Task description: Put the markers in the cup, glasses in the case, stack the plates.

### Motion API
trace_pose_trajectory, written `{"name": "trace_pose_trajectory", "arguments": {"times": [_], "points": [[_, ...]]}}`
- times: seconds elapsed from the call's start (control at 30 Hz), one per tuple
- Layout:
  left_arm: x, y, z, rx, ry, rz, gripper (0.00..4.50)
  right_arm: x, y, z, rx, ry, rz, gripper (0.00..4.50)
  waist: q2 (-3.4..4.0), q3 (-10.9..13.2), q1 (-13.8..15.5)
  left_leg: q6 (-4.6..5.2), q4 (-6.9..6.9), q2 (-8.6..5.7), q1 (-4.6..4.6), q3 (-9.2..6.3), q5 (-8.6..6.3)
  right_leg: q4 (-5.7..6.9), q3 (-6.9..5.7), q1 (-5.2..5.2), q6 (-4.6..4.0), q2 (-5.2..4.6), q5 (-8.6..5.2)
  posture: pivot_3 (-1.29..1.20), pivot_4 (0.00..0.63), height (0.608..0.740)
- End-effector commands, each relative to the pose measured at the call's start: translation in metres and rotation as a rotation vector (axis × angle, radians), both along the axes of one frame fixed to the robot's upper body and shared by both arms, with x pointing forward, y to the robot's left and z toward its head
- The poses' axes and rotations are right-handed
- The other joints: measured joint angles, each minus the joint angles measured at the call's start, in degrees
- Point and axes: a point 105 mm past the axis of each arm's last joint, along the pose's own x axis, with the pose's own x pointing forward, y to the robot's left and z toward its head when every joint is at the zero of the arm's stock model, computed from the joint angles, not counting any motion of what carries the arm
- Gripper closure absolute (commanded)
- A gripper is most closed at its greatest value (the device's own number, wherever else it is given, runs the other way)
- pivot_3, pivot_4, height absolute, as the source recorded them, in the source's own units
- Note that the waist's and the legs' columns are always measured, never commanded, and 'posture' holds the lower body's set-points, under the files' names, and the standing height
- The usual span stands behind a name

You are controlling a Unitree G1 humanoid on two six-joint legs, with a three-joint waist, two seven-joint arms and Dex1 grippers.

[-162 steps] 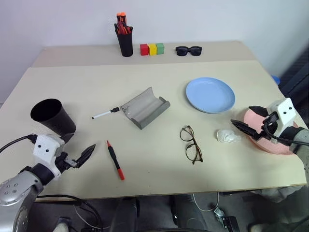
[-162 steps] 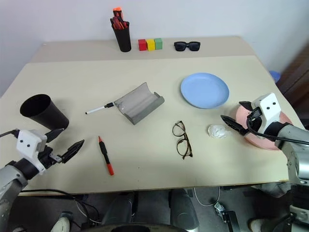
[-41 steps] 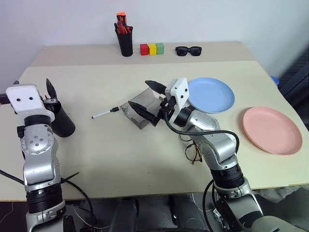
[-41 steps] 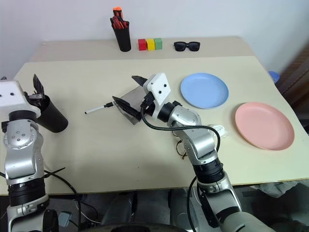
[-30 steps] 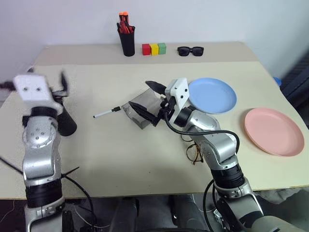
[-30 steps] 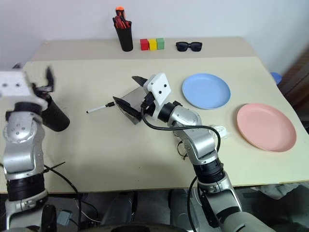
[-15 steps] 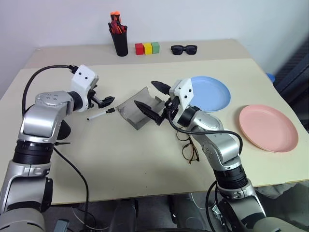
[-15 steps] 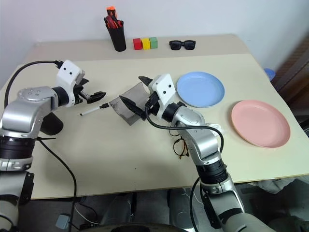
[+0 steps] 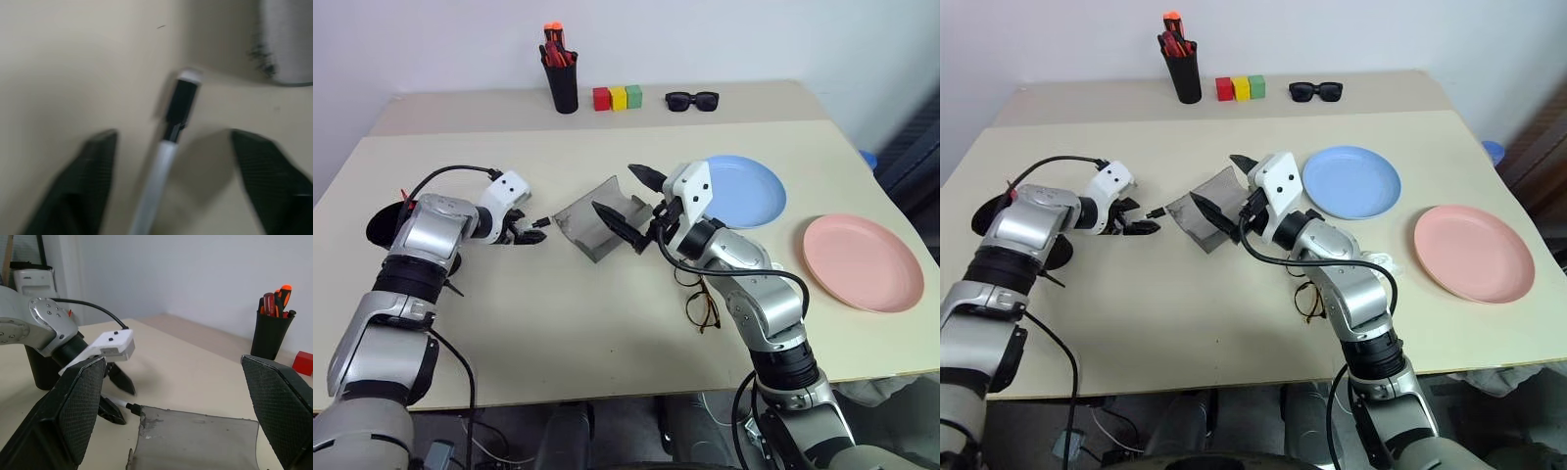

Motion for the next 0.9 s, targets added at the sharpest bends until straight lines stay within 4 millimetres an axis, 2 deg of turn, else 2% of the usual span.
{"name": "trace_pose_trajectory", "arguments": {"times": [0.03,0.13,0.27,0.37,0.43,0.6,0.73,0.8,0.9], "points": [[0.003,0.005,0.000,0.031,-0.012,0.015,3.00,-0.006,-0.001,0.016,0.020,-0.065,0.006,0.00,0.00,0.00,0.25,0.00,0.02,0.00,0.02,0.00,0.00,0.03,0.00,0.00,0.00,0.00,0.00,0.00,0.150,0.740],[0.005,0.005,0.000,0.024,-0.022,0.034,4.48,-0.006,0.000,0.015,0.017,-0.062,0.008,0.00,0.00,0.00,0.28,0.02,0.06,0.00,0.05,0.00,0.02,0.08,0.00,0.03,-0.01,0.00,0.01,0.00,0.150,0.740],[0.006,0.004,0.005,0.015,-0.053,0.051,4.48,-0.007,0.000,0.014,0.015,-0.061,0.012,0.00,0.00,0.00,0.27,0.05,0.05,0.01,0.07,-0.01,0.05,0.10,0.00,0.04,-0.03,0.01,0.02,0.00,0.150,0.740],[0.006,0.001,0.023,-0.047,-0.117,0.058,4.48,-0.007,0.000,0.014,0.013,-0.062,0.012,0.00,0.00,0.00,0.20,0.05,0.05,0.01,0.04,-0.01,0.05,0.09,0.00,0.02,-0.03,0.01,0.02,0.00,0.150,0.740],[0.002,-0.001,0.042,-0.096,-0.184,0.053,4.48,-0.007,-0.001,0.014,0.012,-0.063,0.009,0.00,0.00,0.00,0.21,0.05,0.04,0.01,0.01,-0.01,0.05,0.08,0.00,0.00,-0.03,0.01,0.02,0.00,0.150,0.740],[-0.016,-0.013,0.105,-0.300,-0.415,0.009,4.48,-0.007,-0.003,0.014,0.015,-0.060,0.003,0.00,0.00,0.00,0.28,0.04,0.01,0.03,-0.06,-0.01,0.05,0.07,0.00,-0.07,-0.03,0.00,0.03,0.00,0.150,0.740],[-0.034,-0.019,0.142,-0.388,-0.597,0.005,4.48,-0.008,0.000,0.017,0.022,-0.065,0.030,0.00,0.00,0.00,0.28,0.04,0.03,0.03,-0.03,-0.01,0.05,0.07,0.00,-0.04,-0.03,-0.01,0.03,0.00,0.150,0.740],[-0.042,-0.013,0.163,-0.422,-0.733,0.044,4.48,-0.012,0.004,0.024,0.041,-0.073,0.064,0.00,0.00,0.00,0.25,0.04,0.04,0.03,0.00,-0.01,0.05,0.07,0.00,-0.01,-0.03,-0.01,0.03,0.00,0.150,0.740],[-0.052,0.016,0.189,-0.543,-0.909,0.231,4.48,-0.028,0.011,0.029,0.044,-0.073,0.194,0.00,0.00,0.00,0.22,0.03,0.05,0.04,0.02,0.00,0.06,0.08,0.01,-0.01,-0.05,0.00,0.05,0.00,0.150,0.740]]}}
